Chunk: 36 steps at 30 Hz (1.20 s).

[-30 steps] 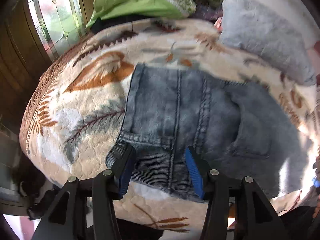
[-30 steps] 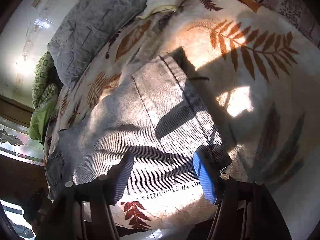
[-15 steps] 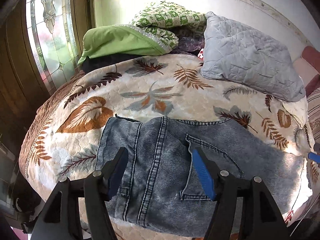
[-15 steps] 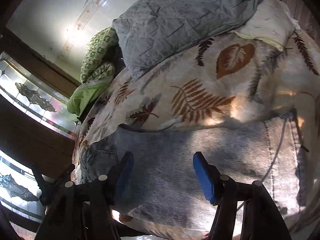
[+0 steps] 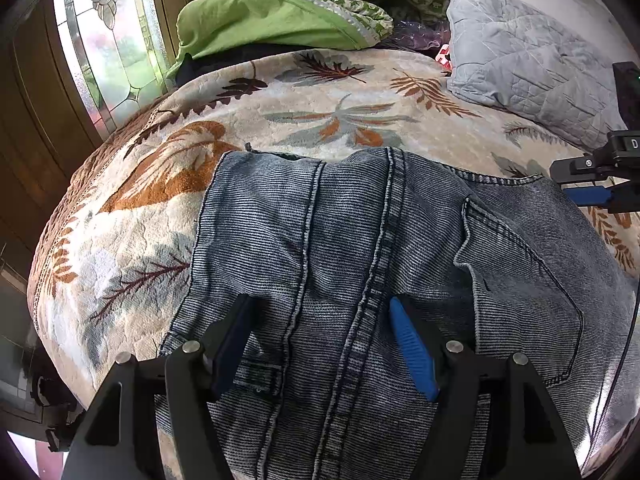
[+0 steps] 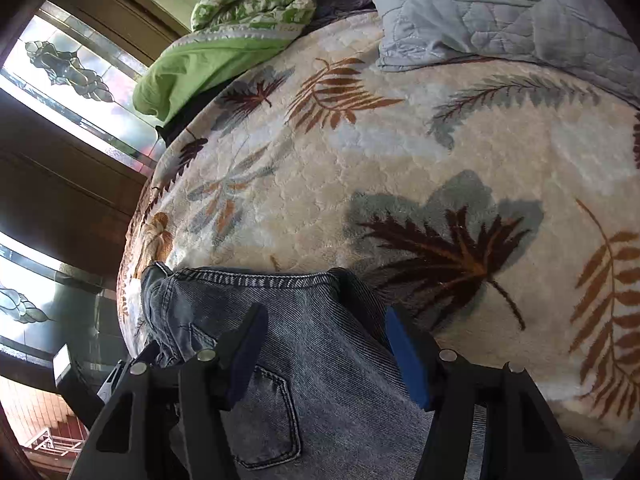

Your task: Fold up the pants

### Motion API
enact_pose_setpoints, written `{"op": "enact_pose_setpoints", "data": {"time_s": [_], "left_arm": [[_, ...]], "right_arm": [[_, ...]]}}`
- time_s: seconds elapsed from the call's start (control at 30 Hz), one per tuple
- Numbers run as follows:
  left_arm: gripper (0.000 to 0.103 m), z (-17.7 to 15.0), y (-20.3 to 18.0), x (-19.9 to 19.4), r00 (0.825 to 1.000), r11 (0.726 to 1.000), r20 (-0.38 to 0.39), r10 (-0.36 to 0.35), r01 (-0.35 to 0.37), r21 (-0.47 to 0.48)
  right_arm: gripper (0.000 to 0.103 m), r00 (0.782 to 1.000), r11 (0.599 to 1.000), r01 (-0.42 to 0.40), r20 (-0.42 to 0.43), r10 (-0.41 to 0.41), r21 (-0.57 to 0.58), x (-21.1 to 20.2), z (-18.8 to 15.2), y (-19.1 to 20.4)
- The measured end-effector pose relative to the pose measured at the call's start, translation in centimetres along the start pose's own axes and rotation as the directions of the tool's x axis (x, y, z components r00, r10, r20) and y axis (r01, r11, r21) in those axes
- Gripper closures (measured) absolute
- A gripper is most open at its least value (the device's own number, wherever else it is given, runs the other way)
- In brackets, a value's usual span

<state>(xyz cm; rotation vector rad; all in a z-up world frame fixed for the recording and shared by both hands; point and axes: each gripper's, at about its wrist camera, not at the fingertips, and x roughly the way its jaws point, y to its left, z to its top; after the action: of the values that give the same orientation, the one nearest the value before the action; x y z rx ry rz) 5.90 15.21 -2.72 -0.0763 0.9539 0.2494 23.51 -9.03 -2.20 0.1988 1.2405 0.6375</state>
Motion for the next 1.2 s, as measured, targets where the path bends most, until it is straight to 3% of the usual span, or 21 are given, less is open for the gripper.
{"op": "enact_pose_setpoints", "data": {"time_s": [0.23, 0.27, 0.37, 0.47, 0.57, 0.67, 0.77, 0.9, 0.97, 1.07, 1.2], "left_arm": [[0.031, -0.1, 0.5, -0.2, 1.0, 1.0, 0.004, -0.025, 0.025, -0.006], [0.031, -0.1, 0.5, -0.2, 1.0, 1.0, 0.005, -0.026, 0.026, -0.005], [0.031, -0.1, 0.6, -0.2, 0.999, 0.999, 0.006, -0.031, 0.031, -0.005], [0.031, -0.1, 0.5, -0.2, 1.0, 1.0, 0.006, -0.025, 0.025, -0.002], [0.031, -0.2, 0.4, -0.2, 1.0, 1.0, 0.007, -0.016, 0.016, 0.008], [0.031, -0.2, 0.3, -0.1, 1.0, 1.0, 0.01, -0.01, 0.01, 0.015], [0.031, -0.2, 0.1, -0.1, 1.0, 1.0, 0.012, -0.003, 0.003, 0.018], [0.031, -0.2, 0.3, -0.1, 1.0, 1.0, 0.013, -0.01, 0.01, 0.007], [0.031, -0.2, 0.4, -0.2, 1.0, 1.0, 0.016, -0.018, 0.018, -0.002], [0.031, -0.3, 0.6, -0.5, 0.999, 1.0, 0.023, -0.024, 0.025, -0.006], [0.031, -0.4, 0.5, -0.8, 0.999, 1.0, 0.032, -0.009, 0.009, 0.005]], "right_arm": [[0.075, 0.993, 0.995, 0.071, -0.09, -0.078, -0.074, 3.2, 0.8, 1.2], [0.088, 0.991, 0.991, 0.095, -0.088, -0.103, -0.094, 3.3, 0.8, 1.5], [0.096, 0.979, 0.964, 0.195, -0.025, -0.203, -0.18, 2.5, 0.5, 3.1], [0.097, 0.951, 0.919, 0.308, 0.077, -0.298, -0.246, 1.1, 0.0, 4.9], [0.097, 0.933, 0.895, 0.361, 0.094, -0.349, -0.263, 1.9, 0.0, 5.2], [0.097, 0.931, 0.903, 0.366, 0.086, -0.356, -0.224, 3.5, 0.0, 4.0], [0.09, 0.915, 0.883, 0.405, 0.105, -0.391, -0.239, 4.4, -0.5, 3.9], [0.089, 0.902, 0.887, 0.423, 0.174, -0.394, -0.184, 1.7, -0.8, 4.2], [0.089, 0.909, 0.902, 0.397, 0.209, -0.361, -0.171, -0.4, -1.5, 4.9], [0.089, 0.949, 0.942, 0.287, 0.187, -0.255, -0.175, -2.4, -3.6, 6.0], [0.088, 0.962, 0.96, 0.251, 0.139, -0.234, -0.12, -2.5, -8.3, 5.2]]}}
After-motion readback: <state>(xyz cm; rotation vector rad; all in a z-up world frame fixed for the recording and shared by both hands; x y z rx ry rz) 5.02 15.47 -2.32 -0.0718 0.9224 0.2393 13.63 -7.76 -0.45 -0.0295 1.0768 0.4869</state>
